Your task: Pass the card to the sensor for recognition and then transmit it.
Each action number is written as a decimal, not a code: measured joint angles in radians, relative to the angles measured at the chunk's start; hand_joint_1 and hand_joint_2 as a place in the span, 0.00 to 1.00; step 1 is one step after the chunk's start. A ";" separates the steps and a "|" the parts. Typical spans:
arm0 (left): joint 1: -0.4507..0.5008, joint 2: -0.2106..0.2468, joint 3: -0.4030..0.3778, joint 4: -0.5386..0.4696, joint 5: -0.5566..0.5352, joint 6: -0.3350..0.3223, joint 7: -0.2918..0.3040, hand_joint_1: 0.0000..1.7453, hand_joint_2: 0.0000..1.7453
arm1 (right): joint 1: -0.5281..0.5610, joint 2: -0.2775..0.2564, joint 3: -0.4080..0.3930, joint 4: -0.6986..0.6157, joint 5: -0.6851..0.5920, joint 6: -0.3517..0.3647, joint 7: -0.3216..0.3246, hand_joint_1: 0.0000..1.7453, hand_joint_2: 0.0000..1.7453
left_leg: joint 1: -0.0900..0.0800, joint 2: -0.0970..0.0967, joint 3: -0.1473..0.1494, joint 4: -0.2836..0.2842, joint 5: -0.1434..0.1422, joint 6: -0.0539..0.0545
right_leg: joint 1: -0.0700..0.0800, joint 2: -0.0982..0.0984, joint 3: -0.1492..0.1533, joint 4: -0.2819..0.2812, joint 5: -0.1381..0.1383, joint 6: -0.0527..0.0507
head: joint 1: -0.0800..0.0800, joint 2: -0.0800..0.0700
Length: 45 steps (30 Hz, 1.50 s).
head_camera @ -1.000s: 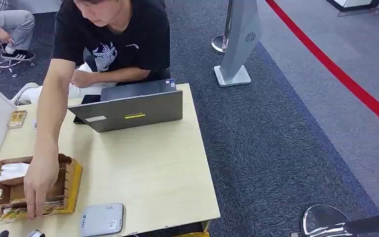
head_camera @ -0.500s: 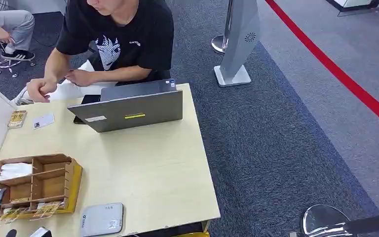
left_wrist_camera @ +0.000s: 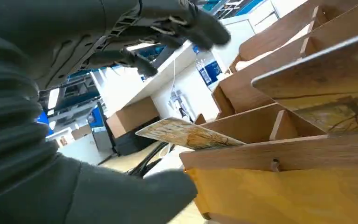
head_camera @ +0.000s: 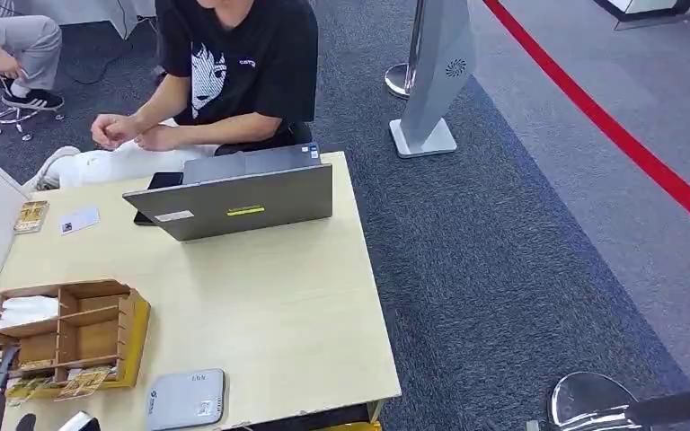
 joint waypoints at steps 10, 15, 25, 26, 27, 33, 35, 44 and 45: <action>-0.002 -0.014 0.005 -0.014 0.007 -0.004 -0.009 1.00 1.00 | 0.001 0.000 0.000 0.000 -0.016 -0.017 0.005 0.00 1.00 | 0.000 0.000 0.000 0.000 0.000 0.000 | 0.000 0.000 0.000 0.000 0.000 0.000 | 0.000 0.000; -0.010 -0.028 0.010 -0.027 -0.016 0.008 -0.009 1.00 1.00 | 0.002 0.000 0.006 -0.001 -0.017 -0.030 0.010 0.00 1.00 | 0.000 0.000 0.000 0.000 0.000 0.000 | 0.000 0.000 0.000 0.000 0.000 0.000 | 0.000 0.000; -0.069 -0.082 -0.018 -0.255 0.024 -0.025 0.092 1.00 1.00 | 0.015 0.000 0.029 -0.024 -0.008 -0.053 0.036 0.00 1.00 | 0.000 -0.001 0.001 0.001 0.000 0.000 | 0.000 -0.001 0.000 0.000 0.001 0.000 | 0.000 0.000; -0.083 -0.080 -0.028 -0.276 0.029 -0.033 0.105 1.00 1.00 | 0.016 0.000 0.031 -0.025 -0.008 -0.051 0.037 0.00 1.00 | 0.000 -0.001 0.001 0.001 0.000 0.000 | 0.000 -0.001 0.000 0.000 0.001 0.000 | 0.000 0.000; -0.100 -0.076 -0.039 -0.296 0.035 -0.041 0.117 1.00 1.00 | 0.016 0.000 0.032 -0.025 -0.004 -0.047 0.039 0.00 1.00 | 0.000 -0.001 0.001 0.001 0.000 0.000 | 0.000 -0.001 0.000 0.000 0.001 0.000 | 0.000 0.000; -0.307 0.000 -0.102 -0.308 0.020 -0.142 0.190 1.00 1.00 | -0.007 0.000 0.024 -0.005 0.080 0.006 0.026 0.00 1.00 | 0.001 -0.002 0.001 0.001 0.003 -0.001 | 0.001 -0.002 0.001 0.000 0.003 -0.001 | 0.000 0.000; -0.378 0.025 -0.110 -0.273 0.016 -0.164 0.204 1.00 1.00 | -0.018 0.000 0.018 0.007 0.100 0.020 0.025 0.00 1.00 | 0.001 -0.002 0.001 0.001 0.004 -0.001 | 0.001 -0.002 0.001 0.000 0.004 -0.001 | 0.000 0.000; -0.541 0.056 -0.116 -0.136 -0.028 -0.250 0.282 1.00 1.00 | -0.061 0.000 -0.007 0.060 0.132 0.034 0.025 0.00 1.00 | 0.001 -0.001 0.001 0.001 0.004 -0.001 | 0.001 0.000 0.001 0.000 0.004 -0.001 | 0.000 0.000; -0.548 0.056 -0.116 -0.126 -0.030 -0.249 0.282 0.04 1.00 | -0.064 0.000 -0.008 0.066 0.132 0.033 0.024 0.00 1.00 | 0.001 -0.001 0.001 0.001 0.004 -0.001 | 0.001 0.000 0.001 0.000 0.004 -0.001 | 0.000 0.000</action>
